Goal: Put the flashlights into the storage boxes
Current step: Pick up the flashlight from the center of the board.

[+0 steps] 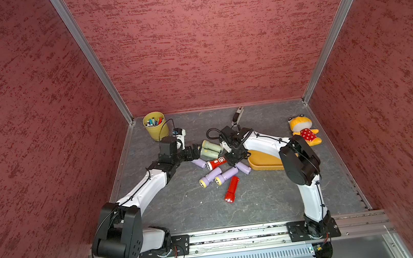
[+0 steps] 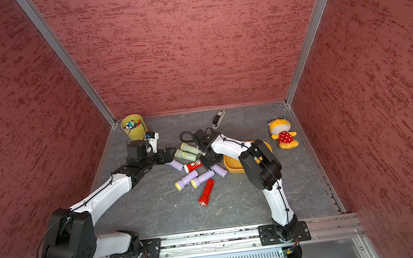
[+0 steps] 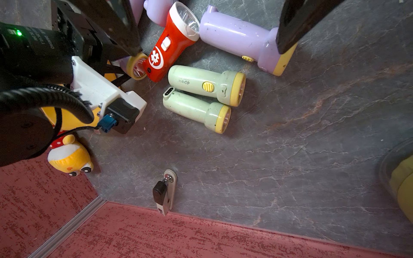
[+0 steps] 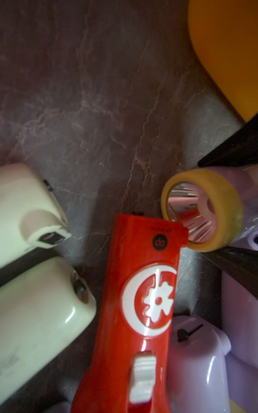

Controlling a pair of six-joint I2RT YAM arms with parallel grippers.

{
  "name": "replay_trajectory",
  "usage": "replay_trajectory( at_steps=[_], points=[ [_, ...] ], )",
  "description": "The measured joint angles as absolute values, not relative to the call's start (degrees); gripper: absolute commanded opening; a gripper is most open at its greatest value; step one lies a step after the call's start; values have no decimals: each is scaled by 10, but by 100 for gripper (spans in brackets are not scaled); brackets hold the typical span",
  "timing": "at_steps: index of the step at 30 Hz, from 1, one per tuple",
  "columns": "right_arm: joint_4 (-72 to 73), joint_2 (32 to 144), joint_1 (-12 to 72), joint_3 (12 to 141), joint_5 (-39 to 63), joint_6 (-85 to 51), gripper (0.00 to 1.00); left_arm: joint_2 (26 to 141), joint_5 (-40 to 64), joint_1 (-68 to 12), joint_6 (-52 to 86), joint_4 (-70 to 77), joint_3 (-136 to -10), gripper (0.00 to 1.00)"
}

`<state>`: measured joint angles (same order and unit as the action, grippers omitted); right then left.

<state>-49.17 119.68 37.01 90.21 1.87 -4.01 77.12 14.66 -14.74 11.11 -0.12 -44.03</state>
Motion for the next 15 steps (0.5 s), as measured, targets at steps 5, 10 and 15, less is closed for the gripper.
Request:
replay_trajectory(
  at_steps=[5,10,15],
  points=[
    [-490,1199,370,902,19,-41,47,778,147,-147,111,-1,-440,95],
    [-482,1199,369,902,18,-44,40,779,147,-147,111,0,-441,95],
    [-470,1194,368,895,16,-52,35,781,146,-148,106,-1,-444,95]
  ],
)
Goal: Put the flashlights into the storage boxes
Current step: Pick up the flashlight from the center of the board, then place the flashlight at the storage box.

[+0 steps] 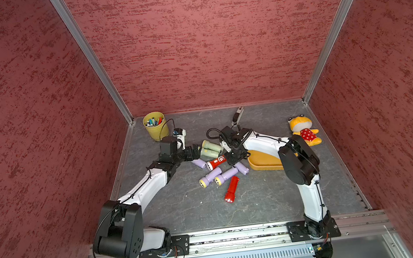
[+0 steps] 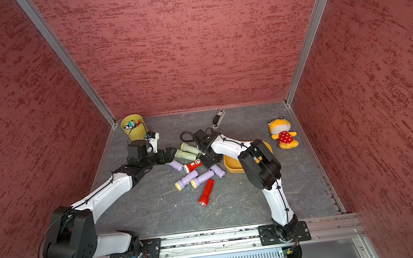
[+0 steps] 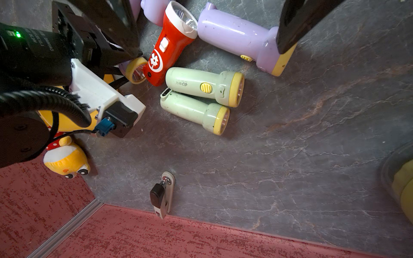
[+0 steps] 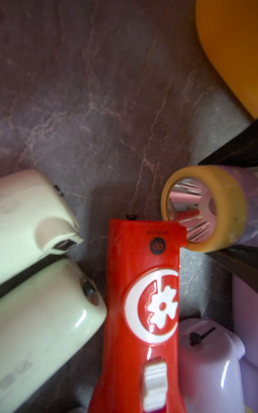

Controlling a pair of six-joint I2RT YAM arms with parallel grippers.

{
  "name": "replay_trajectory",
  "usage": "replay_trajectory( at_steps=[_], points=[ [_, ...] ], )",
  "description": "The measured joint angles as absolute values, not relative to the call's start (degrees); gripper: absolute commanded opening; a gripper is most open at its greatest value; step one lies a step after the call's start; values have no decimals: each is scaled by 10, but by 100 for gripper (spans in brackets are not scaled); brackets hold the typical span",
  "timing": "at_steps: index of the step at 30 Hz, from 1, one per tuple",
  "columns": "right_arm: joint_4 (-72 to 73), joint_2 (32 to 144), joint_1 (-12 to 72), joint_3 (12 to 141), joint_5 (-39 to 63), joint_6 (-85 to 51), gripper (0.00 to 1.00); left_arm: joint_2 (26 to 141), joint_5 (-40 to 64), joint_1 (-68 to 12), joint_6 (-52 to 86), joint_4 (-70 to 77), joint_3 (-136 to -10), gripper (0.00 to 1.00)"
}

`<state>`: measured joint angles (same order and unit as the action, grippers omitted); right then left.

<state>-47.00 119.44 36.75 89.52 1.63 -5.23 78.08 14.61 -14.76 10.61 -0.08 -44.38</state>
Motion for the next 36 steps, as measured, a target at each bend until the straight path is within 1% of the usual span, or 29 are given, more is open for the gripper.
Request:
replay_trajectory(
  at_steps=[3,6,12,15,24,36],
  points=[
    [-462,1171,365,882,11,-60,35,784,142,-152,99,0,-448,95],
    [-446,1119,355,866,9,-71,34,794,135,-167,90,-2,-457,95],
    [-387,983,306,834,12,-91,32,813,132,-198,75,-1,-484,95],
    [-372,948,279,821,13,-95,31,821,132,-203,71,1,-489,95],
    [-393,941,210,772,14,-123,32,836,133,-211,71,5,-491,95],
    [-383,957,189,729,63,-196,32,843,131,-215,66,11,-491,96]
  ],
)
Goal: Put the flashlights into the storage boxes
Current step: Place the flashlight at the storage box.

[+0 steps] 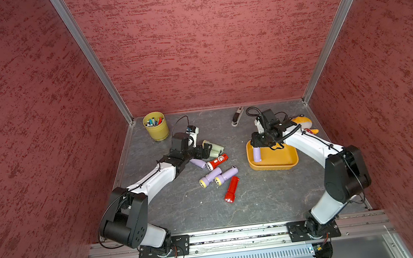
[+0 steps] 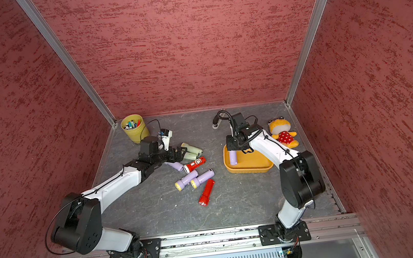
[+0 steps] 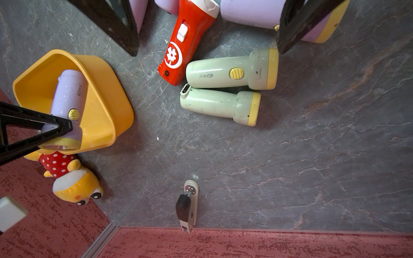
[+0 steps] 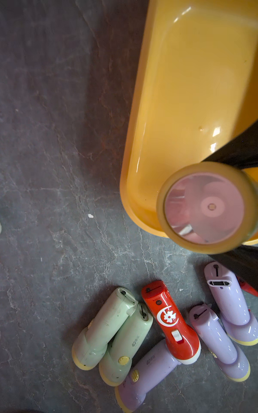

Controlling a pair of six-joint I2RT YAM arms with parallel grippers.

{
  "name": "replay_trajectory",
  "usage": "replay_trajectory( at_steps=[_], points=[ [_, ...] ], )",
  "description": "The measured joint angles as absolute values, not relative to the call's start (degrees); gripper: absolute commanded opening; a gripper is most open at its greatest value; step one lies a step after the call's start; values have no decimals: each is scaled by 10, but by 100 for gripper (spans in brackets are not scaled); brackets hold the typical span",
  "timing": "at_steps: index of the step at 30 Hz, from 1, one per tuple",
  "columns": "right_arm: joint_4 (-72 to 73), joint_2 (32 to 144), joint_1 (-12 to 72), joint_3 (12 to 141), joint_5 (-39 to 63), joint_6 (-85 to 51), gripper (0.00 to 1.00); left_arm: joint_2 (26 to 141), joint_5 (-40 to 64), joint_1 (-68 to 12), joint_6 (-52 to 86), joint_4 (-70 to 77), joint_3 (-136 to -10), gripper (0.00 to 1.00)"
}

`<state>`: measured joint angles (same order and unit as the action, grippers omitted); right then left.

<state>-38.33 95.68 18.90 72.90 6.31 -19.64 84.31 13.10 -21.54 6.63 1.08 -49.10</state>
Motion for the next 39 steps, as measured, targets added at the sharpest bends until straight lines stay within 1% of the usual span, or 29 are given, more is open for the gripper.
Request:
replay_trajectory(
  at_steps=[9,25,35,39],
  points=[
    [-376,997,185,727,89,-210,32,843,130,-215,63,11,-491,96],
    [-362,1037,173,724,100,-216,33,843,130,-215,61,11,-491,96],
    [-332,1046,165,713,115,-225,37,843,130,-215,61,11,-491,96],
    [-321,1047,163,708,118,-230,41,843,130,-215,61,11,-491,96]
  ],
)
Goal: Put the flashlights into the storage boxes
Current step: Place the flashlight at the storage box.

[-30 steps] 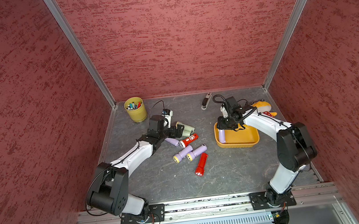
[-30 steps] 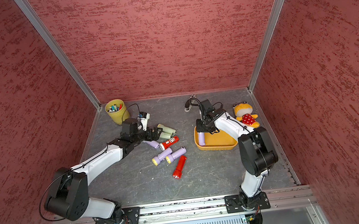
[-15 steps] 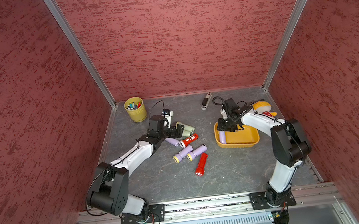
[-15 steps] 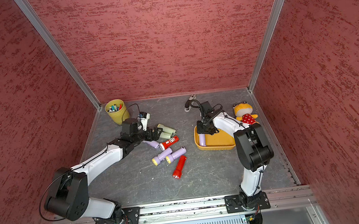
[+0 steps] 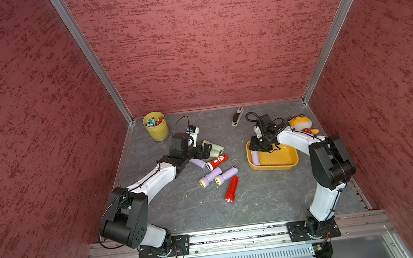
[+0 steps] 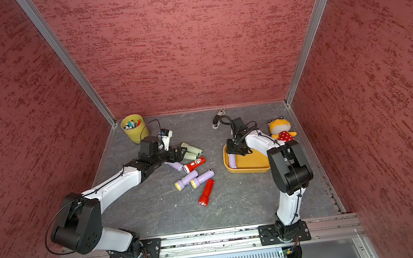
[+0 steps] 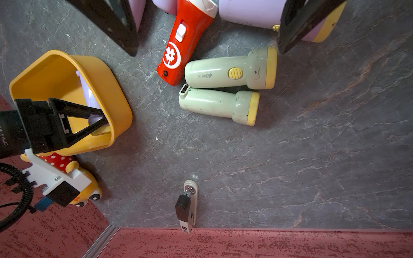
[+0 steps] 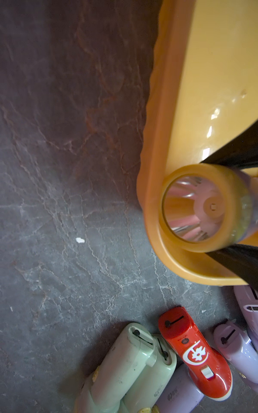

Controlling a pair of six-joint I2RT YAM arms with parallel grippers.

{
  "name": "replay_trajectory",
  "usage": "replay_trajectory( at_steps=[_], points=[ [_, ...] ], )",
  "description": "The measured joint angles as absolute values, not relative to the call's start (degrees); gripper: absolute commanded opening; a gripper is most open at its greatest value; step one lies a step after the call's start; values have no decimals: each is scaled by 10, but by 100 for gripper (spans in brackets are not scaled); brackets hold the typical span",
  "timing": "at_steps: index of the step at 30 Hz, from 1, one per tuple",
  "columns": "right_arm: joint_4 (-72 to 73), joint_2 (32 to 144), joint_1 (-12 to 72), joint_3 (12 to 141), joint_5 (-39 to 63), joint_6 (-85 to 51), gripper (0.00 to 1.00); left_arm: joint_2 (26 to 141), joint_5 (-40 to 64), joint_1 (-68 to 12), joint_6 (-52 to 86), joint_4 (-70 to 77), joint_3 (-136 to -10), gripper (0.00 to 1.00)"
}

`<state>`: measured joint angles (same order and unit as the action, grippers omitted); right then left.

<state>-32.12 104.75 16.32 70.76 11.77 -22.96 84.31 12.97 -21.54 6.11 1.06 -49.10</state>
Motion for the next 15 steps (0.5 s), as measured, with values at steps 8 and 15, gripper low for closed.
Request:
replay_trajectory(
  at_steps=[8,15],
  points=[
    [-310,1047,162,701,125,-236,49,843,130,-215,61,11,-491,96],
    [-303,1047,160,693,129,-239,55,843,130,-215,61,11,-491,97]
  ],
)
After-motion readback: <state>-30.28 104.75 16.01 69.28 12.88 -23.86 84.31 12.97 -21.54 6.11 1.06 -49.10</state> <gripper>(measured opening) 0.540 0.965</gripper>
